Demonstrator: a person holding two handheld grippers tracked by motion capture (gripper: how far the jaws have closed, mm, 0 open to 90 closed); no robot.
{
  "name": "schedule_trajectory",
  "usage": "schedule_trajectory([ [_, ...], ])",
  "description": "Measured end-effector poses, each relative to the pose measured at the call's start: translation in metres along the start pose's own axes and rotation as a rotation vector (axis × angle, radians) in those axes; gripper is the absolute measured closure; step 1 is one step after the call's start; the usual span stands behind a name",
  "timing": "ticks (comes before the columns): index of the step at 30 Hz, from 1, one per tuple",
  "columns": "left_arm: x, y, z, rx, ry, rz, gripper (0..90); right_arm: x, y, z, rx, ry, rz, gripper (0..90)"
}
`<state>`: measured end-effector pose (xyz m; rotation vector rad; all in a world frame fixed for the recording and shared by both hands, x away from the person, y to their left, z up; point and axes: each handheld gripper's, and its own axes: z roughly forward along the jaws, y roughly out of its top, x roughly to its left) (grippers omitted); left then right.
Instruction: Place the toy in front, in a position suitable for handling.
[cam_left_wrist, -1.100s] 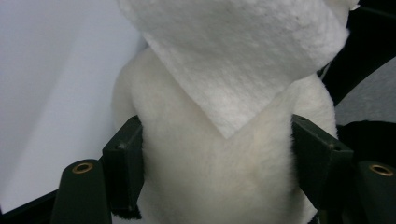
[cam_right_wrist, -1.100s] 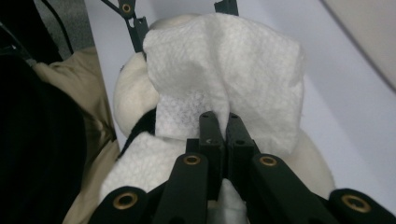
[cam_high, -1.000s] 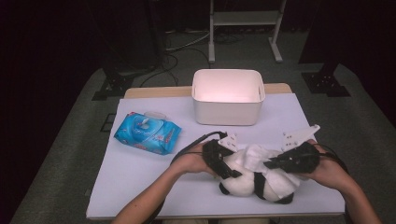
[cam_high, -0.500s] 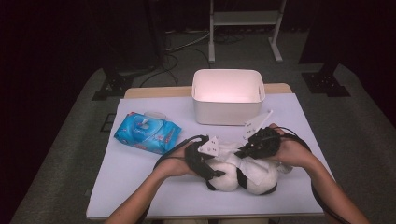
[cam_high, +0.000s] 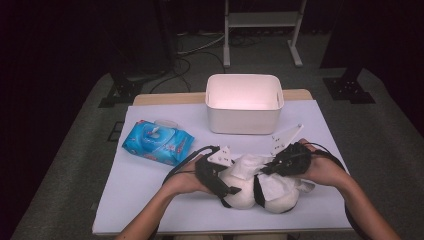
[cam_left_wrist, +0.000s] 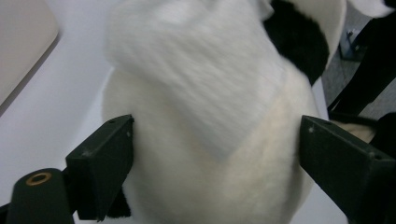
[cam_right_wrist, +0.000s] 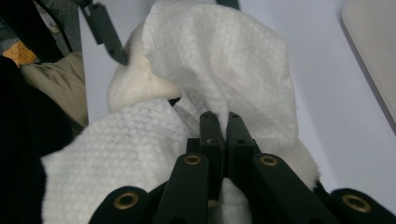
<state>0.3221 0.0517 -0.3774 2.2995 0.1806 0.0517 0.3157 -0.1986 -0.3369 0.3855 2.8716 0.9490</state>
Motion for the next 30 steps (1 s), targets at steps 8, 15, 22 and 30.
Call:
schedule_trajectory([
  [8,0.011,0.003,0.002,0.022,-0.044,-0.058,2.3,0.019,-0.001,0.000,0.002,0.006,-0.042,87.6],
  [15,0.015,0.002,0.013,0.042,-0.122,-0.068,1.5,0.024,-0.005,-0.001,-0.010,0.023,-0.051,87.6],
  [22,0.011,-0.002,0.012,0.007,-0.112,0.001,24.4,0.025,-0.005,-0.003,-0.043,0.026,-0.050,87.4],
  [30,0.011,0.012,-0.004,0.002,0.044,0.088,29.7,0.019,0.011,-0.015,-0.055,-0.020,-0.068,87.3],
])
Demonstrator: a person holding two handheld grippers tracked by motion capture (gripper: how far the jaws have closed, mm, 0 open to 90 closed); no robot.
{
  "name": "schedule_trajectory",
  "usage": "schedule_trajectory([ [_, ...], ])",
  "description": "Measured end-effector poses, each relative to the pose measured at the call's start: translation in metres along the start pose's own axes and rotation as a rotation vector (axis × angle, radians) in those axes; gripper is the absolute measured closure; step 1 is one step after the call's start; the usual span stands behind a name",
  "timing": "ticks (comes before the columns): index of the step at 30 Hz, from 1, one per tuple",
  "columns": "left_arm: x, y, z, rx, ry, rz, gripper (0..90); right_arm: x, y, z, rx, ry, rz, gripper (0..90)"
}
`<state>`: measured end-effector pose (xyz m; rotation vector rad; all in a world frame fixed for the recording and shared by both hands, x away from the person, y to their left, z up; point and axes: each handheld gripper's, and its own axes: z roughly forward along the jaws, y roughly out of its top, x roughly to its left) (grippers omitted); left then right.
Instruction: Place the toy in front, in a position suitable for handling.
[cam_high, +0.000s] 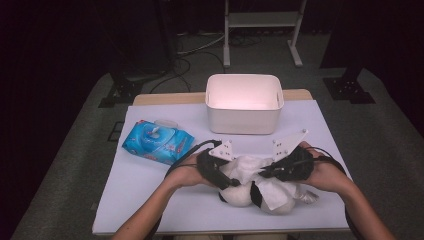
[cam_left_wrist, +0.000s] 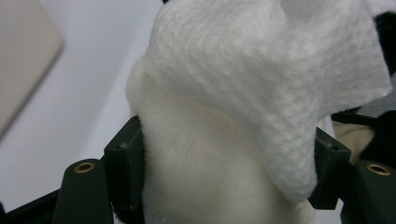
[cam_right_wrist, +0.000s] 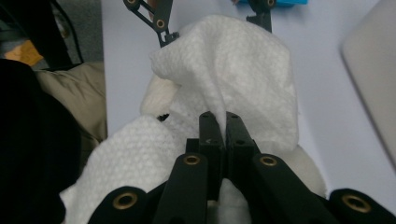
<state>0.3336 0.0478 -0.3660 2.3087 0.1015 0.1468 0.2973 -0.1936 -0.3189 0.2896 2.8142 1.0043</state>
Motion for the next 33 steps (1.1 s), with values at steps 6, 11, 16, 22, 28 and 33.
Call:
schedule_trajectory([
  [6,0.001,-0.001,-0.003,0.010,0.045,0.009,27.9,-0.009,-0.006,-0.018,0.021,-0.028,0.029,87.3],
  [11,-0.005,-0.004,0.000,0.008,0.054,0.015,25.4,-0.009,-0.014,-0.025,0.040,-0.025,0.055,84.2],
  [16,-0.011,-0.004,-0.001,0.020,0.063,0.037,23.9,-0.007,-0.005,-0.024,0.021,-0.034,0.039,70.4],
  [22,-0.017,-0.001,-0.001,0.021,0.073,0.059,24.0,-0.008,0.012,-0.008,0.042,-0.036,0.008,63.3],
  [28,-0.022,-0.001,0.000,0.019,0.079,0.068,24.0,-0.009,0.026,0.015,0.068,-0.035,-0.022,60.3],
  [33,-0.025,-0.002,0.001,0.037,0.084,0.074,23.9,-0.007,0.031,0.030,0.079,-0.029,-0.035,67.5],
])
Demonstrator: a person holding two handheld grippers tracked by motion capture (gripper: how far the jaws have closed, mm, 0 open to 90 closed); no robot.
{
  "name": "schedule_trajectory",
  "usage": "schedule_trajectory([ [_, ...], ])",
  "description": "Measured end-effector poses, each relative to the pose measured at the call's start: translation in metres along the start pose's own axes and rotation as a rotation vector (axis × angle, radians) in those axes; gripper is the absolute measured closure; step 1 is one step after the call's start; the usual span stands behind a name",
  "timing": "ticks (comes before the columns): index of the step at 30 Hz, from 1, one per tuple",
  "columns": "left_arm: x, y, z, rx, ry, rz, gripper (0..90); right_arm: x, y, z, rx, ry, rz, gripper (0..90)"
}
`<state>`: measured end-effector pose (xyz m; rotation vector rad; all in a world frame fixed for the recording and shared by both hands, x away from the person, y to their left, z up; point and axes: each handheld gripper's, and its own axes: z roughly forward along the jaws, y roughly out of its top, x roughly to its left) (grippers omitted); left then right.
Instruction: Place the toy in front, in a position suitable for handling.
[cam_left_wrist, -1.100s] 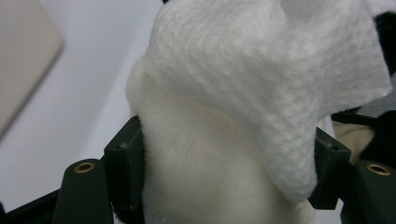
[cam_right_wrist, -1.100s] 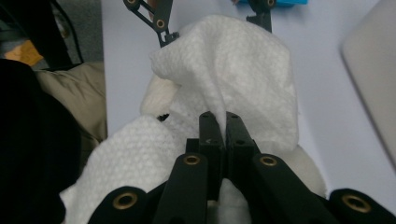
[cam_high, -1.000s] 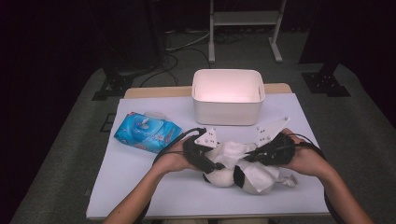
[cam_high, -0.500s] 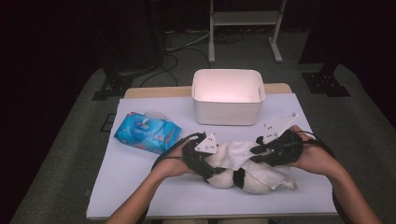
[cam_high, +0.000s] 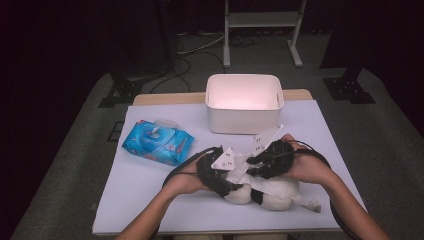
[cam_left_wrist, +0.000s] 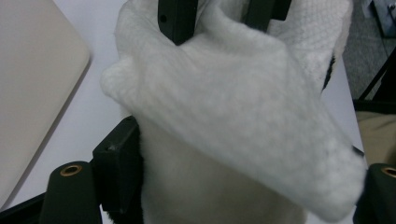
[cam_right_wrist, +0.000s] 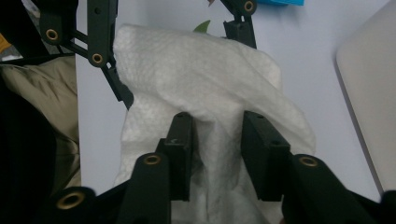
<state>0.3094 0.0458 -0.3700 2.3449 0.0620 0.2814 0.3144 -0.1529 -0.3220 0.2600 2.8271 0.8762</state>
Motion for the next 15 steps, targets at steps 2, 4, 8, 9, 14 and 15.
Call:
schedule_trajectory([
  [2,0.000,-0.002,0.000,-0.001,-0.005,-0.002,23.5,0.001,-0.001,0.003,0.002,0.011,0.004,78.8],
  [4,0.000,-0.002,0.000,-0.006,-0.006,-0.003,23.1,0.001,-0.002,0.003,0.010,0.006,-0.002,86.6],
  [8,0.001,-0.004,-0.001,-0.013,-0.014,-0.017,22.5,0.001,-0.005,-0.003,0.010,0.004,-0.009,87.8],
  [9,0.001,-0.004,-0.001,-0.018,-0.020,-0.025,22.1,0.002,-0.007,-0.006,0.016,0.002,-0.003,87.8],
  [14,0.002,-0.006,-0.001,-0.024,-0.030,-0.046,21.7,0.003,-0.020,-0.024,-0.006,0.002,0.019,87.9],
  [15,0.002,-0.006,-0.001,-0.026,-0.030,-0.048,21.6,0.003,-0.024,-0.028,-0.009,0.000,0.027,87.8],
])
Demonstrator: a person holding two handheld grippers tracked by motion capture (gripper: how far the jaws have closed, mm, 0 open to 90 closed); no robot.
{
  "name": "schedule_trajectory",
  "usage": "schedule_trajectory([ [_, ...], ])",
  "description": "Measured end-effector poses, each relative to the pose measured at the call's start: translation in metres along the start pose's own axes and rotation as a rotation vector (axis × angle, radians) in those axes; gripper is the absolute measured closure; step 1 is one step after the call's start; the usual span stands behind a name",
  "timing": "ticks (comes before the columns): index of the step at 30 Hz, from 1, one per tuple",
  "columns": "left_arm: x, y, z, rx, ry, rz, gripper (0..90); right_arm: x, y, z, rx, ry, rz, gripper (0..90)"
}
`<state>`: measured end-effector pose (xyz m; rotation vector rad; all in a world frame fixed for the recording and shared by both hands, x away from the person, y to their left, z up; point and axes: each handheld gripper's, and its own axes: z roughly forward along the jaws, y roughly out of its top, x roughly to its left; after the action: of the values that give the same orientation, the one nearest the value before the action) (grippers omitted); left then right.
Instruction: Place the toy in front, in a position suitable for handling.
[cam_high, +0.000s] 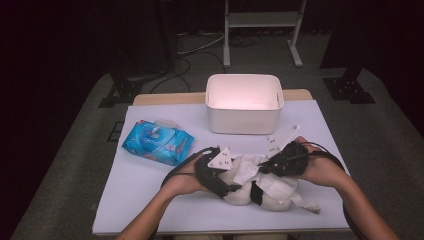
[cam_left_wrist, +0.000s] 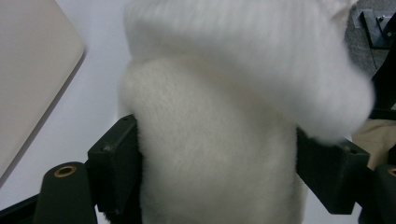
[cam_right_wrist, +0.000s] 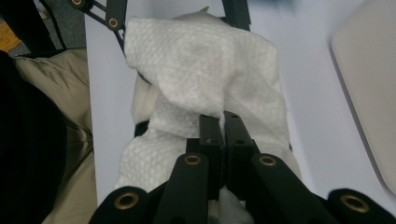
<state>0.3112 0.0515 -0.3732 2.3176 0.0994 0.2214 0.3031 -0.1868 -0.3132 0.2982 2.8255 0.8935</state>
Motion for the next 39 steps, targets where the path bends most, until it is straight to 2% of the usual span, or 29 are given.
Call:
schedule_trajectory([
  [7,0.001,-0.001,0.000,-0.010,-0.006,-0.012,21.4,-0.002,-0.022,-0.017,-0.024,-0.008,0.050,87.7],
  [10,0.000,-0.001,0.002,-0.019,-0.011,-0.022,21.0,-0.004,-0.030,-0.016,-0.040,0.009,0.074,87.7],
  [14,0.002,-0.001,0.000,-0.023,-0.026,-0.032,20.1,-0.003,-0.033,-0.013,-0.035,0.021,0.077,87.8],
  [19,0.007,0.000,-0.004,-0.047,-0.047,-0.078,17.5,-0.001,-0.036,-0.012,-0.041,0.036,0.077,87.8],
  [24,0.015,0.002,-0.002,-0.030,-0.079,-0.139,9.4,0.002,-0.040,-0.012,-0.054,0.068,0.077,87.7],
  [28,0.019,0.000,0.003,-0.019,-0.121,-0.192,4.5,0.003,-0.044,-0.012,-0.065,0.081,0.077,87.7],
  [30,0.021,-0.002,0.007,-0.005,-0.165,-0.221,3.9,0.004,-0.045,-0.013,-0.069,0.089,0.077,87.7],
  [32,0.020,-0.004,0.009,-0.011,-0.183,-0.215,7.6,0.006,-0.046,-0.013,-0.077,0.088,0.076,87.7],
  [35,0.017,-0.003,0.006,-0.026,-0.148,-0.183,21.5,0.007,-0.046,-0.016,-0.089,0.068,0.069,87.9],
  [37,0.015,-0.001,0.004,-0.030,-0.122,-0.147,25.5,0.007,-0.043,-0.018,-0.098,0.047,0.071,87.9],
  [39,0.013,0.002,0.004,-0.044,-0.105,-0.134,26.6,0.007,-0.038,-0.020,-0.091,0.034,0.059,87.9],
])
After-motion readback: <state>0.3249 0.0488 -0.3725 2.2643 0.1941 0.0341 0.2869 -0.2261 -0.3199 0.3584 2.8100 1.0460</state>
